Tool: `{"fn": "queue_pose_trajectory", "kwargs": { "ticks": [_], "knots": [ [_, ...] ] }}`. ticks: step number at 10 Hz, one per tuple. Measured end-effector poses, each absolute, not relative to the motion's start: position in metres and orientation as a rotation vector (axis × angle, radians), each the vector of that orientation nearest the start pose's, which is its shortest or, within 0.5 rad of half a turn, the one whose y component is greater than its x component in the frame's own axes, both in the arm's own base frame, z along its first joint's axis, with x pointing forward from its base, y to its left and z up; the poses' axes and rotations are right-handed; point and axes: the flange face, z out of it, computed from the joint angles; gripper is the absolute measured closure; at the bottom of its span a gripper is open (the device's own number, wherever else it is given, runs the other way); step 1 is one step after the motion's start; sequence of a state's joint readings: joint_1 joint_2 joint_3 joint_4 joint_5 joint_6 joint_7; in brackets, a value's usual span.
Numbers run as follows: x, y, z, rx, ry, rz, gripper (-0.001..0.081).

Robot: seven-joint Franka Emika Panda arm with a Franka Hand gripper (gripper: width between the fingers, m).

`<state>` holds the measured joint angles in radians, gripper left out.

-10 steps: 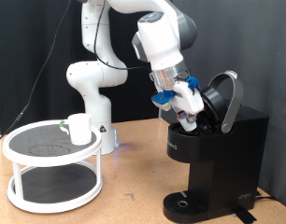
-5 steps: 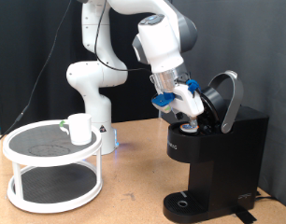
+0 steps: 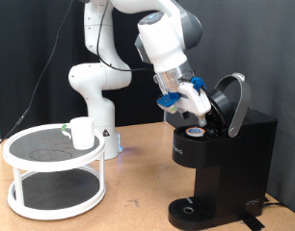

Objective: Make a cup of coffee with the keurig machine

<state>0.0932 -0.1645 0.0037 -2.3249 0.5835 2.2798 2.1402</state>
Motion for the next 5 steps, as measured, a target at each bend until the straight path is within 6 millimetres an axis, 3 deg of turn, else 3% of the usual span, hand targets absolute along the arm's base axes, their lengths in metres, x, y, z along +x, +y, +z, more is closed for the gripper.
{"fn": "queue_pose_trajectory", "kwargs": {
  "ticks": [2,5],
  "knots": [
    [0.482,0.050,0.439,-1.006,2.593,0.561,0.0071],
    [0.485,0.048,0.443,-0.951,2.570,0.574,0.0071]
  ]
}}
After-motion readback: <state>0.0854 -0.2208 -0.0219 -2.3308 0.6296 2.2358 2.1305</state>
